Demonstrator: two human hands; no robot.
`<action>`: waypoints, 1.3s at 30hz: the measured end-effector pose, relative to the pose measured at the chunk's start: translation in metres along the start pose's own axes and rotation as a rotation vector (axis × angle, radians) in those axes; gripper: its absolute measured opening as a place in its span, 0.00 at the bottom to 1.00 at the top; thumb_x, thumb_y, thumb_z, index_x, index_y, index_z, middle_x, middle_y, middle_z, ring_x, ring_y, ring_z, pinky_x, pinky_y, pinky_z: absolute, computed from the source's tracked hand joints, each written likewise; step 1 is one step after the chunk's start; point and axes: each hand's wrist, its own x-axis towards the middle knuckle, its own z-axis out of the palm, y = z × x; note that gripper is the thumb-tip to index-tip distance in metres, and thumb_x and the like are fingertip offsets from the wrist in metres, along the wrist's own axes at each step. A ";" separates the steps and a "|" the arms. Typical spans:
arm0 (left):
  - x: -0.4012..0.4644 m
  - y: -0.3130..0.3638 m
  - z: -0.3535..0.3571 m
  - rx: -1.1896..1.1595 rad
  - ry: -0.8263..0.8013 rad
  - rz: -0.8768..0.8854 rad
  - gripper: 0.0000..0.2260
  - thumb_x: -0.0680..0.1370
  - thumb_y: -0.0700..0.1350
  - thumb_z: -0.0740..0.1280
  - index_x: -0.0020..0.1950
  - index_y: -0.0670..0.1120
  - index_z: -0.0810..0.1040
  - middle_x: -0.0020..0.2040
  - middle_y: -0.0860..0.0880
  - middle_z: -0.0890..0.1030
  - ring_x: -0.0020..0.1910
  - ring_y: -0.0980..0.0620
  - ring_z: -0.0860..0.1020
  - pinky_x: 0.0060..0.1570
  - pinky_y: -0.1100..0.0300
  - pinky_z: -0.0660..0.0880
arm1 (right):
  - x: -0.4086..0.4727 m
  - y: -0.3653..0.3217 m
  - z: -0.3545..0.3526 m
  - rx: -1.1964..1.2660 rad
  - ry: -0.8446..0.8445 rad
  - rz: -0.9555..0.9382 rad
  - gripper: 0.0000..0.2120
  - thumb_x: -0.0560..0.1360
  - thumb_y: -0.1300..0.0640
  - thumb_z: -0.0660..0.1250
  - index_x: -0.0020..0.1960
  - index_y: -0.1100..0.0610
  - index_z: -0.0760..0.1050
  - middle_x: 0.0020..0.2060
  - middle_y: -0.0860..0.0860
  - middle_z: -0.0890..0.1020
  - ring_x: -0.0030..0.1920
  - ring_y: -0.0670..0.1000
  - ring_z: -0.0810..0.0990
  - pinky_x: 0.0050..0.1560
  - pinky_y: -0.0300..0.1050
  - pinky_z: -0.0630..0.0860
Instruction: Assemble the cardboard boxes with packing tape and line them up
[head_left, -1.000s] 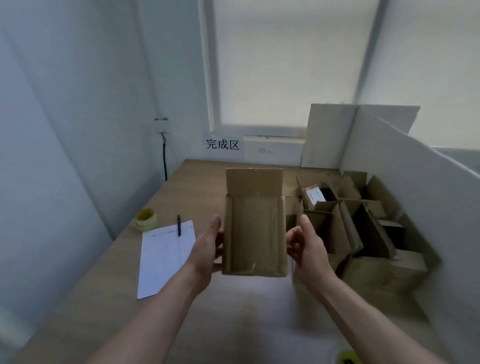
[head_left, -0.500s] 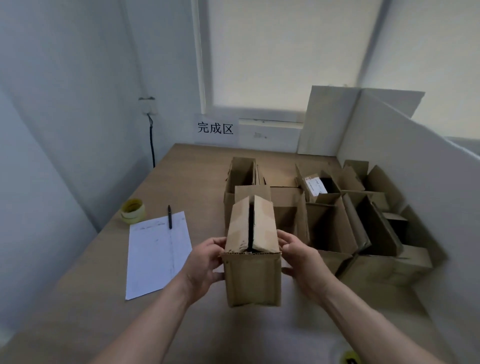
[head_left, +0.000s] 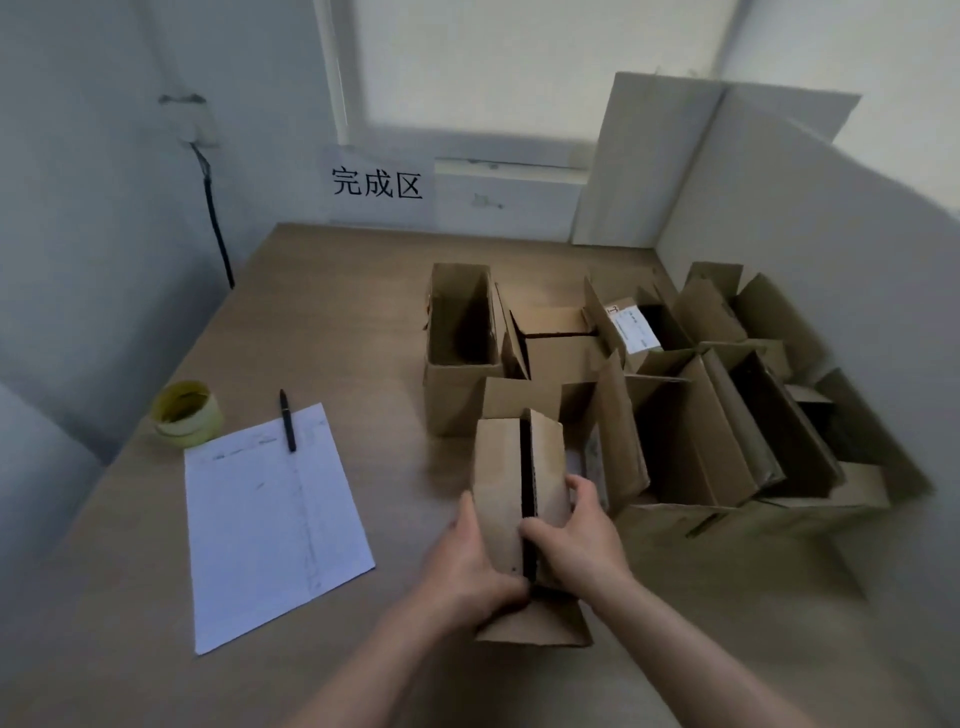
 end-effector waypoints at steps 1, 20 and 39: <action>0.000 -0.001 0.000 0.003 -0.003 0.005 0.48 0.58 0.58 0.77 0.71 0.63 0.53 0.62 0.55 0.74 0.59 0.54 0.75 0.58 0.52 0.78 | 0.001 -0.001 -0.003 0.054 -0.008 -0.005 0.29 0.74 0.51 0.71 0.70 0.45 0.63 0.55 0.43 0.75 0.56 0.48 0.78 0.51 0.47 0.81; 0.033 0.044 0.002 -0.168 0.166 0.095 0.24 0.71 0.47 0.56 0.62 0.38 0.75 0.51 0.38 0.81 0.52 0.40 0.77 0.50 0.53 0.73 | 0.047 -0.048 -0.045 -0.548 0.140 -0.131 0.35 0.79 0.65 0.60 0.80 0.55 0.48 0.57 0.56 0.79 0.55 0.55 0.79 0.56 0.50 0.79; 0.030 0.065 0.004 -0.040 0.207 0.043 0.32 0.78 0.49 0.65 0.79 0.44 0.56 0.75 0.46 0.67 0.72 0.45 0.68 0.71 0.52 0.66 | 0.034 -0.031 -0.069 -0.536 0.159 -0.417 0.21 0.79 0.58 0.64 0.72 0.54 0.69 0.66 0.52 0.74 0.64 0.54 0.76 0.63 0.46 0.76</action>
